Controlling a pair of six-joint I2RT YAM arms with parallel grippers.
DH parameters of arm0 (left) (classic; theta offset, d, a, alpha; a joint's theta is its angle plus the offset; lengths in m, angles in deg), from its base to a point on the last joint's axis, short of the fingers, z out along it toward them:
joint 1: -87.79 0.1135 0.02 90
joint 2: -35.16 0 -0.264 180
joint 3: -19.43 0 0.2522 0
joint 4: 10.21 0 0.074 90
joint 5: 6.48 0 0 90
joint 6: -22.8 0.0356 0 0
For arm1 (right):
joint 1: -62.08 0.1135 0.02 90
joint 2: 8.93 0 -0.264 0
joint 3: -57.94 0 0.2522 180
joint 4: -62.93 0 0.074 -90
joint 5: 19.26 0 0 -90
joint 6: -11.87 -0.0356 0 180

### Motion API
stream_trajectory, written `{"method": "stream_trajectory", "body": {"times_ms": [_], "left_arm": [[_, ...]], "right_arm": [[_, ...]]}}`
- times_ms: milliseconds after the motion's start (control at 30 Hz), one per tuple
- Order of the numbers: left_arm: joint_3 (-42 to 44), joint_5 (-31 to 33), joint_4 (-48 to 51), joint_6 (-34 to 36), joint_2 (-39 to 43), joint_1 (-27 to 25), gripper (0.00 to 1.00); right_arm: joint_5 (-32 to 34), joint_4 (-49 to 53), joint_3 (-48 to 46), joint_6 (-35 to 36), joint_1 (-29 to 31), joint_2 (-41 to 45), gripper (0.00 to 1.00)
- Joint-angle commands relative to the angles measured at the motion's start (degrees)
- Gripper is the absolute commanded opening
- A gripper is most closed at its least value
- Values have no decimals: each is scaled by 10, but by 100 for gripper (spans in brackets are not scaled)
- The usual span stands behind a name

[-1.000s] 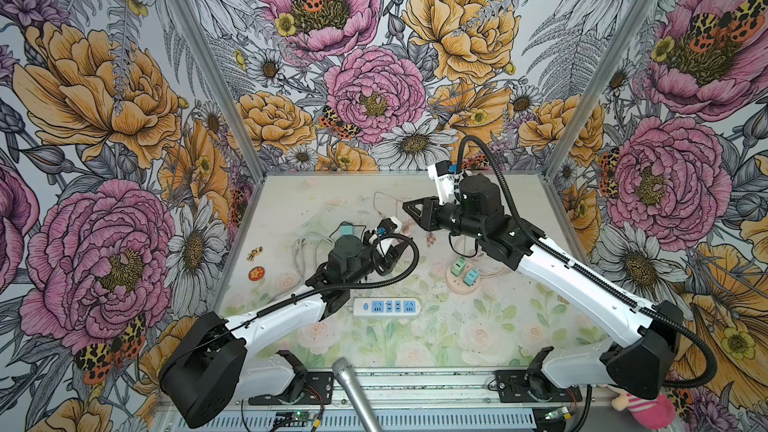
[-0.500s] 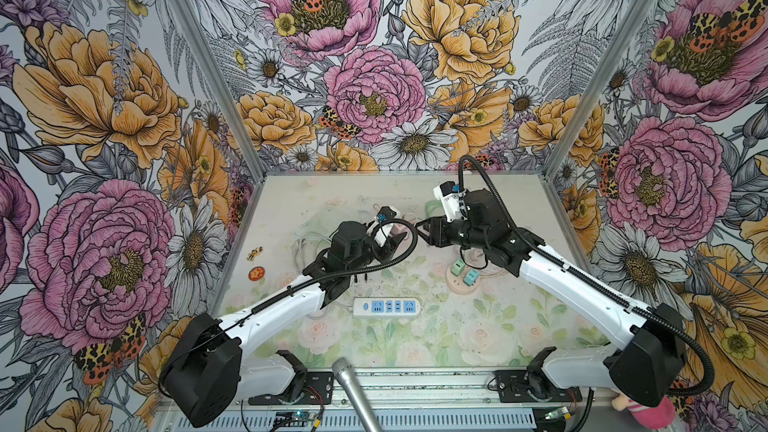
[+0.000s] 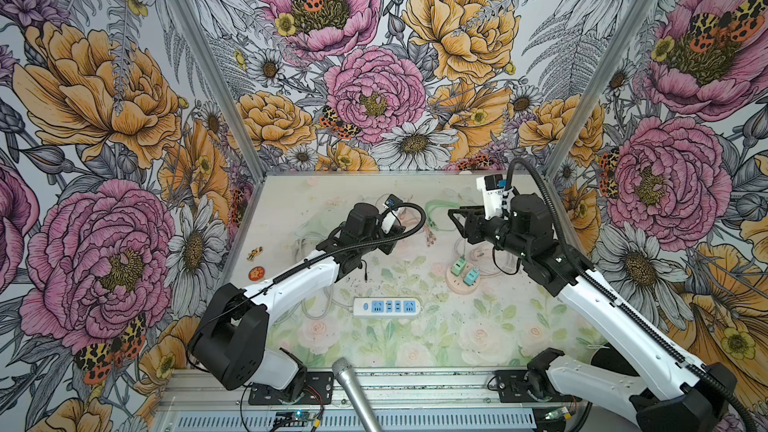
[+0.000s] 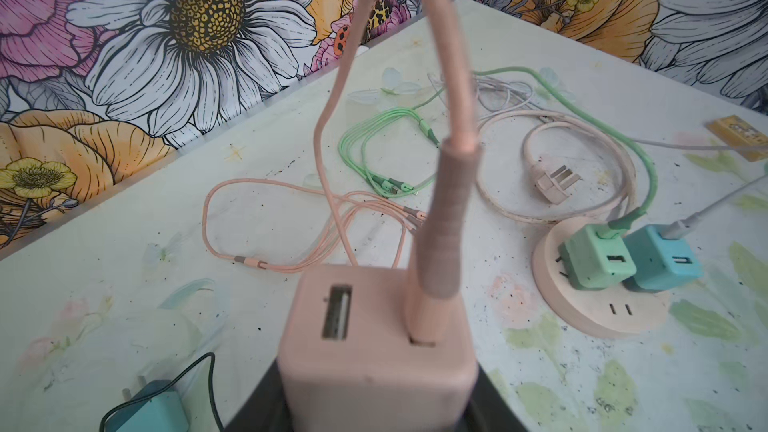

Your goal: Insert the plug

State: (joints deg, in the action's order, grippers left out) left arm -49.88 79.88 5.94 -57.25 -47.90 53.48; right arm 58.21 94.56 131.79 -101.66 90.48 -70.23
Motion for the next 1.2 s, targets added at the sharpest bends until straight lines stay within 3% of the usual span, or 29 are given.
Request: {"method": "stream_trajectory", "body": {"times_ms": [0,133,367,1167], "left_arm": [[-33,-21,5,23,0,4,24],[-43,-40,14,40,-3,-1,24],[-52,-40,42,61,-9,-8,24],[-70,-29,75,87,-20,-42,26]], "right_arm": [[-70,1,2,27,-1,-38,41],[-154,-4,19,23,-2,-103,42],[-214,-45,30,23,-2,-156,44],[-262,-148,29,-28,-7,-235,45]]}}
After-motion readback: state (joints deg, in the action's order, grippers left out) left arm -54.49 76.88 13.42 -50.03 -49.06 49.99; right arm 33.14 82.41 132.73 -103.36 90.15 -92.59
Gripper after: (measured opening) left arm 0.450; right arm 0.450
